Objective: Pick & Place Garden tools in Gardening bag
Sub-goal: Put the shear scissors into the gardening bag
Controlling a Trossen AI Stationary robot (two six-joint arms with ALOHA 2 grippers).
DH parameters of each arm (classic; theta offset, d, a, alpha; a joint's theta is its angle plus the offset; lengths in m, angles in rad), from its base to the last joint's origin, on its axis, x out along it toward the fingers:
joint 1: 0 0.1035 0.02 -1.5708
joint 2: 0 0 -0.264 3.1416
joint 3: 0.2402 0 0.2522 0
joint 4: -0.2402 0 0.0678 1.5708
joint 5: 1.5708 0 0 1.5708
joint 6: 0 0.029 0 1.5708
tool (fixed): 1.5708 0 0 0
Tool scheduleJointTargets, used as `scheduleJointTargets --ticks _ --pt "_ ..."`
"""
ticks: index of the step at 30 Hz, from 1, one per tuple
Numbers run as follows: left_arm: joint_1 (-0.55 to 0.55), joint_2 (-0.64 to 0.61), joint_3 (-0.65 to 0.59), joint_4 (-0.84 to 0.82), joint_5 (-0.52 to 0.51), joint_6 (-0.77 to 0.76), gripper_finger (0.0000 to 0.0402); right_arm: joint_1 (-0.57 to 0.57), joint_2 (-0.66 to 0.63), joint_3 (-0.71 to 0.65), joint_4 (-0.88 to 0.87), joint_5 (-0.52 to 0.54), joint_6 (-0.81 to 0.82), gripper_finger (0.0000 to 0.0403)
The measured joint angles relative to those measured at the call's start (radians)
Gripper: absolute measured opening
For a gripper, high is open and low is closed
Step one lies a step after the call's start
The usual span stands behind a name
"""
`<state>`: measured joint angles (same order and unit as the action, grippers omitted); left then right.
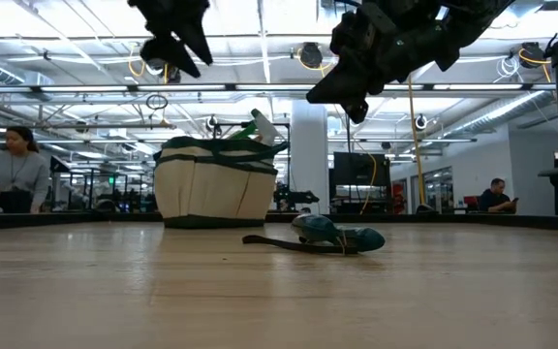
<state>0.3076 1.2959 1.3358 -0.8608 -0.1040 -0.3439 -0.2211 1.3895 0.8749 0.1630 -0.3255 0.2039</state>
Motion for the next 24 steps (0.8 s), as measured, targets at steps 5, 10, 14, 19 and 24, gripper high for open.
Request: scheduleJointTargets --ticks 5,10,14,19,24 --pt "-0.121 -0.061 -0.036 -0.01 -0.055 -0.074 0.0202 0.0 0.0 0.0 -0.014 -0.099 -0.014 0.0" --pt "-0.252 -0.122 -0.099 -0.002 -0.175 -0.192 0.0183 0.045 0.0 0.0 -0.027 -0.149 -0.11 0.0" --pt "-0.347 -0.157 -0.157 0.003 -0.242 -0.304 0.0175 0.133 0.0 0.0 -0.052 -0.147 -0.285 0.0" --pt "-0.464 -0.185 -0.24 0.068 -0.322 -0.412 0.0175 0.238 0.0 0.0 -0.113 -0.044 -0.422 0.0" --pt "-0.559 -0.192 -0.301 0.138 -0.404 -0.5 0.0175 0.295 0.0 0.0 -0.145 0.012 -0.439 0.0"
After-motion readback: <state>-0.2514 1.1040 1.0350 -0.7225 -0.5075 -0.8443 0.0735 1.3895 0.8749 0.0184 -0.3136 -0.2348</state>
